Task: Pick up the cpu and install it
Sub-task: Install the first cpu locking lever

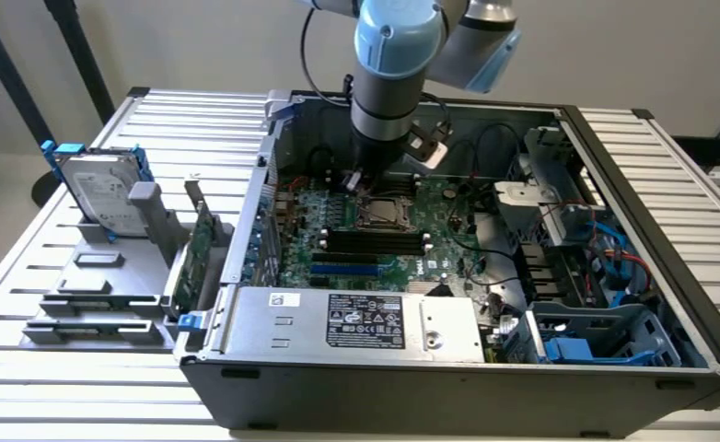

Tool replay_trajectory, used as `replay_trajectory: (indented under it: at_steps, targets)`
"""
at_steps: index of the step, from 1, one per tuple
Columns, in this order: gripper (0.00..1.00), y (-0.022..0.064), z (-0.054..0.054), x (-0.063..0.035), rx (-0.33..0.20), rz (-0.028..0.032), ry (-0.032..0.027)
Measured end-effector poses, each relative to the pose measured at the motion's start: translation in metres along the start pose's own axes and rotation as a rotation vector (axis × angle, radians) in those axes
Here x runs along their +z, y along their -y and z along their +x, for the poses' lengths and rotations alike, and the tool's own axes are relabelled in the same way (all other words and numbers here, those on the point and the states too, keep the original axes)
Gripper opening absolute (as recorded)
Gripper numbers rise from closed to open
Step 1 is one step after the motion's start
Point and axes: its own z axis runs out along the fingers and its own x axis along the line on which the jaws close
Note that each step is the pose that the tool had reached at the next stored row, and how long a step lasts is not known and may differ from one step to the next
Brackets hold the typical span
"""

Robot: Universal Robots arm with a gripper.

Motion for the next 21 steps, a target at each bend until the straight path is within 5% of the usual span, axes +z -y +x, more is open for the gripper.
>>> replay_trajectory:
  at_steps: [11, 21]
  targets:
    - [0.11, -0.0089, 0.006, 0.0012, 0.005, 0.0098, 0.0091]
    - [0.11, -0.016, 0.011, 0.0012, 0.006, 0.0116, 0.015]
